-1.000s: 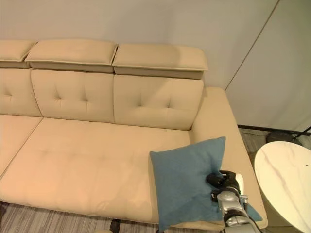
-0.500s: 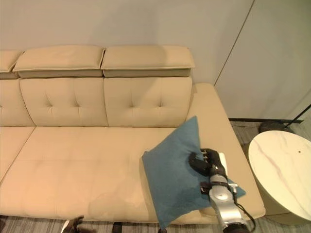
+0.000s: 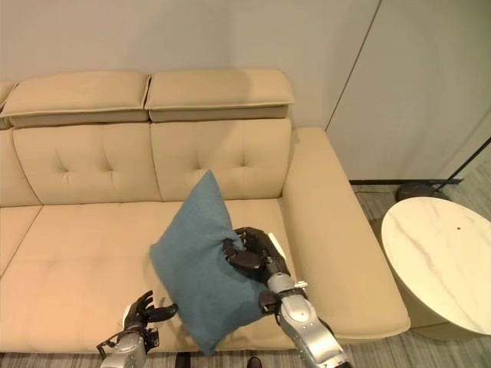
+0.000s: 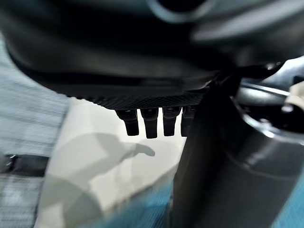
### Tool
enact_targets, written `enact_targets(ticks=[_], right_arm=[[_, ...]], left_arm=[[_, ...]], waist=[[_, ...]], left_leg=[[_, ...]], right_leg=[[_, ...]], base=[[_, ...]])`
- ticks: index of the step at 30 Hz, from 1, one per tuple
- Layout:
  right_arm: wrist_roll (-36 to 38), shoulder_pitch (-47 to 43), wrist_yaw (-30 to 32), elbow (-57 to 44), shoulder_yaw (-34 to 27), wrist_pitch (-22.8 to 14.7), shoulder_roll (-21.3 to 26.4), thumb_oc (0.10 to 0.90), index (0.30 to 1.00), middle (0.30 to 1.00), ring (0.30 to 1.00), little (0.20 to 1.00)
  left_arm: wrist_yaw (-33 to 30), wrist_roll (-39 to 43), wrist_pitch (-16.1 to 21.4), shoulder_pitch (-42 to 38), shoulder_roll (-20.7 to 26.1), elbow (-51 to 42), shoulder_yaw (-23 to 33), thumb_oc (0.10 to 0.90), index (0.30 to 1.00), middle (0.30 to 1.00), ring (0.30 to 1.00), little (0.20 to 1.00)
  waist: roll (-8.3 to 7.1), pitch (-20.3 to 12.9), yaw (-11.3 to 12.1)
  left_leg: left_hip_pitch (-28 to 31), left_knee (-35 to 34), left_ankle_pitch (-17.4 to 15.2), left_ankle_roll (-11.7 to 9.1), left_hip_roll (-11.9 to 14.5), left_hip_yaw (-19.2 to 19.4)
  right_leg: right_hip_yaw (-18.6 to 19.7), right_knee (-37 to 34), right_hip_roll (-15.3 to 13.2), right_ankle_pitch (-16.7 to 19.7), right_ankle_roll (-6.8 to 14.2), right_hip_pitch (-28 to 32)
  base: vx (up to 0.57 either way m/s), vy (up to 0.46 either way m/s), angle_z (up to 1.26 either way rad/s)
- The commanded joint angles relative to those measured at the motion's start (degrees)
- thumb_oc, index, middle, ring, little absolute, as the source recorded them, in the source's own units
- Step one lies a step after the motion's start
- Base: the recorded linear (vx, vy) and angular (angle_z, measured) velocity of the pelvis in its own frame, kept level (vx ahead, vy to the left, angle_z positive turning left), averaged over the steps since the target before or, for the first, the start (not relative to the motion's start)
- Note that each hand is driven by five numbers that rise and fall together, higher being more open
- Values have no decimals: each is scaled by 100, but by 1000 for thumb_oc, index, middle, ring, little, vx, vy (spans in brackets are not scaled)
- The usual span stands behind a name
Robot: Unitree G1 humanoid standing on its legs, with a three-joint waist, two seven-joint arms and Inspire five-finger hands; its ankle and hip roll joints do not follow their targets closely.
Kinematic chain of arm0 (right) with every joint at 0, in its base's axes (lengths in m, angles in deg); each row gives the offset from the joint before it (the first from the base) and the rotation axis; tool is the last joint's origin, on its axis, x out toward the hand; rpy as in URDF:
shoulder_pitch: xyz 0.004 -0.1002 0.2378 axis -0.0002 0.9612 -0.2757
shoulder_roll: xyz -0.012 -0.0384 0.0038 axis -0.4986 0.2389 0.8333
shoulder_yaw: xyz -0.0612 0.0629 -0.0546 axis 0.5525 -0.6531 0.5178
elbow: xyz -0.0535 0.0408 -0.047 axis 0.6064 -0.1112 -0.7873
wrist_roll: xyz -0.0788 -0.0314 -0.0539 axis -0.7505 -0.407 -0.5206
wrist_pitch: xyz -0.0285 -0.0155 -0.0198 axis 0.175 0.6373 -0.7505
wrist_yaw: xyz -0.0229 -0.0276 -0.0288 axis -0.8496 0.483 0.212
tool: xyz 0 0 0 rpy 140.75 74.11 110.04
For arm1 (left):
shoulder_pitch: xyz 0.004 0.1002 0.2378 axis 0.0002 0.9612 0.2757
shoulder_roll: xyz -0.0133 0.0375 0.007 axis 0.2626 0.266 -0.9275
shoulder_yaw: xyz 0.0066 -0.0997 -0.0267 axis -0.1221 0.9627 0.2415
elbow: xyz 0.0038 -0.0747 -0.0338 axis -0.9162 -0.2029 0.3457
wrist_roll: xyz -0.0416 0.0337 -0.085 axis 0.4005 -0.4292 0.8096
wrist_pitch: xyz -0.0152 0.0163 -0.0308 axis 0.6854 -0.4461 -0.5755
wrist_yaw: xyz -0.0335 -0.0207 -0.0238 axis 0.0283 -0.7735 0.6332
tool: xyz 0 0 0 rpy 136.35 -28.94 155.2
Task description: Pick up all the scattered cushions and arrange them neatly on the sofa.
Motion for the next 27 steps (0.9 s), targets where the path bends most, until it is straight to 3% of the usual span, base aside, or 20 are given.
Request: enact_targets(ticks=[1, 4, 7, 9, 10, 11, 13, 14, 16, 17, 18, 27], right_arm=[[1265, -672, -228, -2228, -319, -1261, -449, 400, 300, 300, 300, 300], [1810, -720, -331, -2399, -6, -1200, -303, 400, 300, 300, 300, 300], [2215, -824, -478, -2500, 315, -984, -263, 400, 300, 300, 300, 300], [2314, -899, -537, -2444, 408, -927, -289, 400, 300, 300, 300, 300], [2507, -1079, -692, -2406, 583, -811, -308, 400, 300, 300, 300, 300], [2614, -1147, -737, -2356, 682, -776, -368, 400, 300, 300, 300, 300], [2777, -1270, -755, -2307, 876, -745, -532, 400, 300, 300, 300, 300], [2864, -1318, -763, -2297, 987, -739, -622, 400, 300, 300, 300, 300], [2959, -1381, -747, -2308, 1099, -732, -732, 400, 300, 300, 300, 300], [2995, -1410, -738, -2285, 1157, -723, -783, 400, 300, 300, 300, 300], [3029, -1450, -742, -2287, 1213, -708, -819, 400, 300, 300, 300, 300], [2975, -1647, -912, -2231, 1238, -488, -847, 400, 300, 300, 300, 300]], left_arm=[[-251, -251, 135, -696, 56, 926, -93, 800, 900, 900, 900, 900], [-253, 18, 91, -720, -81, 1174, -15, 800, 900, 900, 900, 900], [307, 1375, 33, -721, -292, 1148, 151, 800, 900, 900, 900, 900], [471, 1505, -10, -722, -319, 1047, 104, 800, 900, 900, 900, 900], [768, 1870, 4, -665, -368, 753, -22, 588, 582, 582, 582, 582], [877, 2051, -3, -662, -424, 617, -97, 558, 538, 538, 538, 538], [910, 2466, 165, -697, -520, 138, -283, 400, 300, 300, 300, 300], [907, 2754, 289, -727, -583, -136, -376, 400, 300, 300, 300, 300], [886, 3001, 395, -784, -644, -471, -532, 493, 439, 439, 439, 439], [908, 3122, 455, -817, -664, -646, -616, 505, 458, 458, 458, 458], [916, 3214, 517, -859, -663, -836, -696, 400, 300, 300, 300, 300], [1574, 3397, 330, -891, -428, -1512, -960, 400, 300, 300, 300, 300]], waist=[[-351, -407, 17], [-391, -424, 17], [-415, -403, 11], [-415, -393, 10], [-425, -384, 14], [-431, -388, 15], [-447, -371, 21], [-458, -366, 23], [-467, -349, 19], [-471, -331, 12], [-476, -322, 6], [-424, -325, -77]], left_leg=[[-55, 8, -500, -36, 66, 38], [-57, 8, -500, -49, 77, 50], [-69, 8, -490, -54, 90, 45], [-68, 8, -486, -57, 93, 45], [-79, 8, -486, -58, 92, 36], [-83, 8, -487, -60, 93, 37], [-105, 8, -477, -64, 101, 33], [-117, 8, -475, -65, 101, 26], [-134, 8, -468, -64, 104, 26], [-145, 8, -462, -65, 108, 27], [-155, 8, -455, -66, 112, 34], [-136, 8, -470, -86, 172, 138]], right_leg=[[112, 32, -461, -183, 391, 48], [124, 32, -451, -186, 384, 32], [125, 32, -439, -190, 378, 32], [118, 32, -439, -186, 378, 36], [121, 32, -441, -188, 371, 38], [118, 32, -439, -191, 367, 40], [107, 32, -440, -186, 363, 32], [109, 32, -439, -185, 360, 29], [113, 32, -435, -180, 361, 13], [123, 32, -430, -176, 360, 2], [133, 32, -424, -171, 358, -13], [213, 32, -410, -166, 360, -39]], base=[[0, 0, 0], [5, -6, -4], [-3, -11, -6], [0, 0, 0], [0, 0, 0], [0, 0, 0], [0, 0, 0], [0, 0, 0], [0, 0, 0], [-16, -17, -4], [-27, -27, -6], [0, -14, -6]])
